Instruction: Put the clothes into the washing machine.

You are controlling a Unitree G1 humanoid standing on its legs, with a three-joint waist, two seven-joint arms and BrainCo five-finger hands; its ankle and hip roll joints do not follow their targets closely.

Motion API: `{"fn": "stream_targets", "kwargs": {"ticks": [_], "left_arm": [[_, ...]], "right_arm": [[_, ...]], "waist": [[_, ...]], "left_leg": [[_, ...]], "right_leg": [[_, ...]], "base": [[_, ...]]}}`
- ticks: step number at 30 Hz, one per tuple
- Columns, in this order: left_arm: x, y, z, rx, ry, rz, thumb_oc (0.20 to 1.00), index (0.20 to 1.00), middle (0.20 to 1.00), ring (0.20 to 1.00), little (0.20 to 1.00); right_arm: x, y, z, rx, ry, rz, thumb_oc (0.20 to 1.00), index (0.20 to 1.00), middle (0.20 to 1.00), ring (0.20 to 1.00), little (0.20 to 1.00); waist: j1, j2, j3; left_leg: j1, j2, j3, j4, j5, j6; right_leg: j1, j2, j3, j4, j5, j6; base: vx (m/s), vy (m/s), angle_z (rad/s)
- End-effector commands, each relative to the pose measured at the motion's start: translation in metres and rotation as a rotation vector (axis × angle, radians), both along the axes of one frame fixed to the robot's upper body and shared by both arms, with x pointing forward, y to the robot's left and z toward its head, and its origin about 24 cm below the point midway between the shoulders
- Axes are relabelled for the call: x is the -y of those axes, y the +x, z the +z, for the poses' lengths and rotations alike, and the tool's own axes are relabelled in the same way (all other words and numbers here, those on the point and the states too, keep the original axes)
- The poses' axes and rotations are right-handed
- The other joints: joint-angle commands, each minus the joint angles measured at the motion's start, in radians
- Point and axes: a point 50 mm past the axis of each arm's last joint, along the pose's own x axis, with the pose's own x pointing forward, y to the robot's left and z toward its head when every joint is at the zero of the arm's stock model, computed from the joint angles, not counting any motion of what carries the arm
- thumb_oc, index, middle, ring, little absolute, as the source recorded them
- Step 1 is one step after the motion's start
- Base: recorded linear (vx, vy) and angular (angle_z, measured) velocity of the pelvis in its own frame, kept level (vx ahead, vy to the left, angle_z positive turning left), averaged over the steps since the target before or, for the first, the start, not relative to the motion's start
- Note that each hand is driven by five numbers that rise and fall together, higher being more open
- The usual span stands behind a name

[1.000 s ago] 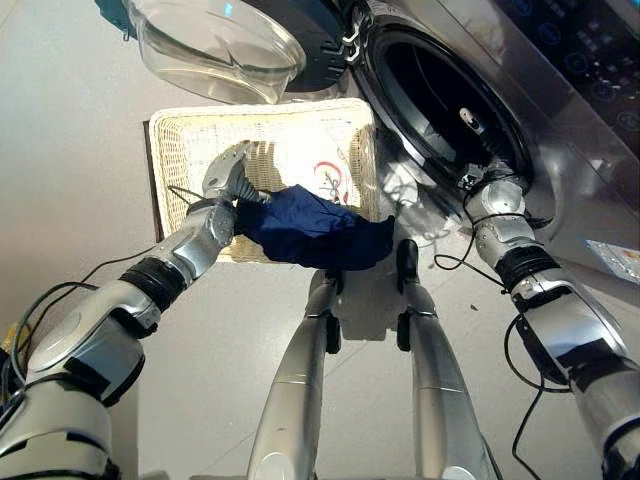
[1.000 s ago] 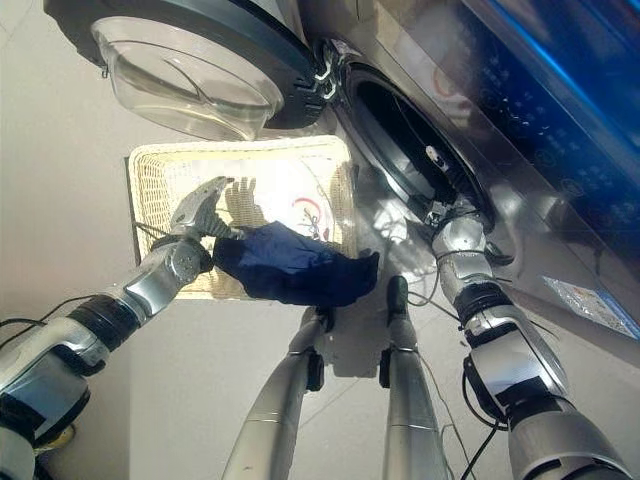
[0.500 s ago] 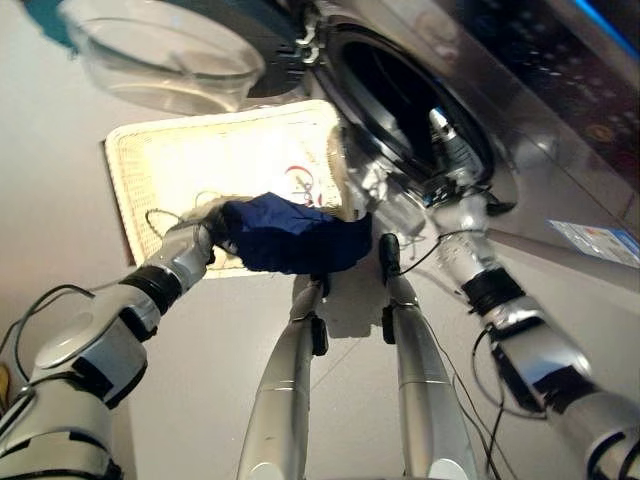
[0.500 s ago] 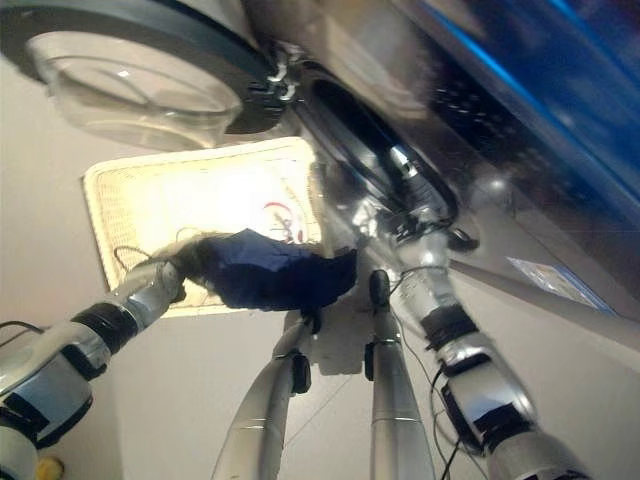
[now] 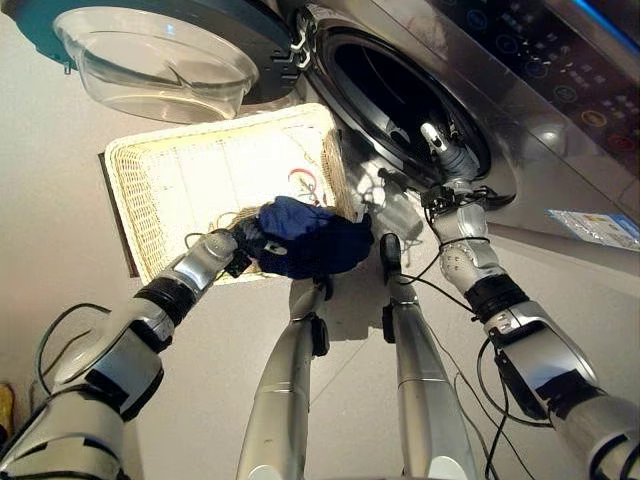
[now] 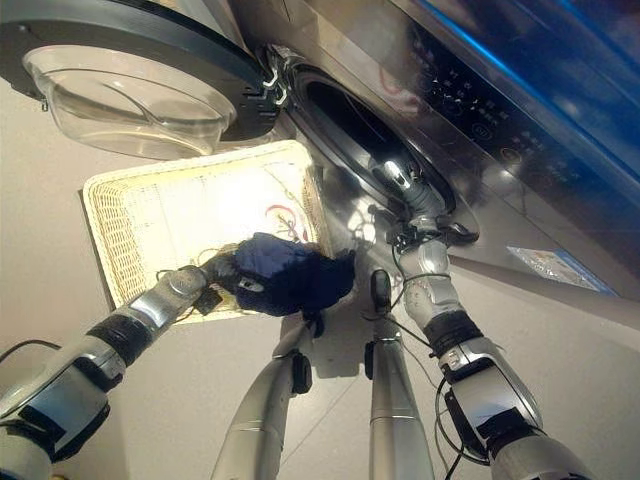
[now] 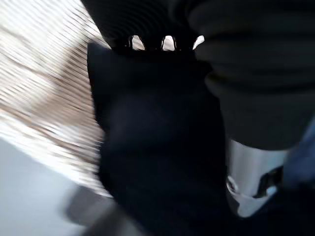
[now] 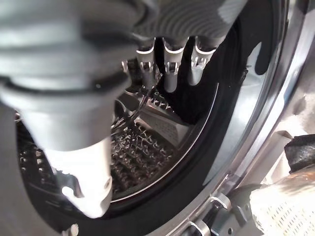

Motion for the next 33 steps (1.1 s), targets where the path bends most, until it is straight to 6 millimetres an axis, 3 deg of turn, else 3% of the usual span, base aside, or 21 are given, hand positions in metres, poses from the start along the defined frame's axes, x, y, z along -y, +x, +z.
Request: {"fn": "stream_targets", "kwargs": {"ticks": [1,11,16,24,28,33], "left_arm": [[0.021,-0.001,0.018,0.2,-0.228,-0.024,0.2,0.2,0.2,0.2,0.2],[0.024,-0.039,0.021,0.605,-0.787,0.205,0.2,0.2,0.2,0.2,0.2],[0.014,-0.061,0.022,0.764,-0.756,0.337,0.2,0.2,0.2,0.2,0.2],[-0.003,-0.079,0.034,0.934,-0.66,0.43,0.2,0.2,0.2,0.2,0.2],[-0.006,-0.09,0.046,0.982,-0.752,0.391,0.2,0.2,0.2,0.2,0.2],[0.008,-0.099,0.055,0.89,-0.977,0.121,0.2,0.2,0.2,0.2,0.2]], "right_arm": [[0.034,-0.016,-0.015,0.021,0.08,-0.093,1.0,1.0,1.0,1.0,1.0],[-0.01,-0.044,-0.041,0.022,-0.028,0.005,1.0,1.0,1.0,1.0,1.0],[-0.023,-0.055,-0.051,0.01,-0.131,0.066,1.0,1.0,1.0,1.0,1.0],[-0.028,-0.065,-0.064,-0.032,-0.193,0.165,1.0,1.0,1.0,1.0,1.0],[-0.04,-0.072,-0.067,-0.012,-0.335,0.224,1.0,1.0,1.0,1.0,1.0],[-0.057,-0.08,-0.058,0.101,-0.639,0.231,1.0,1.0,1.0,1.0,1.0]], "waist": [[-0.001,0.024,-0.021],[0.025,-0.017,-0.021],[0.048,-0.025,-0.021],[0.074,-0.025,-0.021],[0.087,-0.025,-0.021],[0.109,-0.024,-0.021]], "left_leg": [[0.003,-0.044,-0.055,0.044,-0.031,-0.001],[0.026,-0.053,-0.092,0.016,-0.016,0.005],[0.052,-0.06,-0.115,0.009,-0.012,0.001],[0.107,-0.063,-0.147,-0.006,-0.001,-0.002],[0.132,-0.06,-0.159,-0.024,0.011,-0.006],[0.154,-0.048,-0.166,-0.066,0.035,-0.013]], "right_leg": [[0.016,0.099,-0.071,-0.067,0.072,-0.036],[0.044,0.112,-0.085,-0.078,0.069,-0.046],[0.078,0.106,-0.106,-0.081,0.06,-0.049],[0.145,0.104,-0.129,-0.062,0.022,-0.057],[0.176,0.1,-0.142,-0.068,0.013,-0.057],[0.204,0.095,-0.17,-0.076,0.007,-0.051]], "base": [[0.0,-0.049,-0.01],[-0.01,-0.082,0.03],[-0.03,-0.073,0.1],[-0.04,-0.031,0.12],[-0.04,-0.044,0.08],[-0.06,-0.081,0.17]]}}
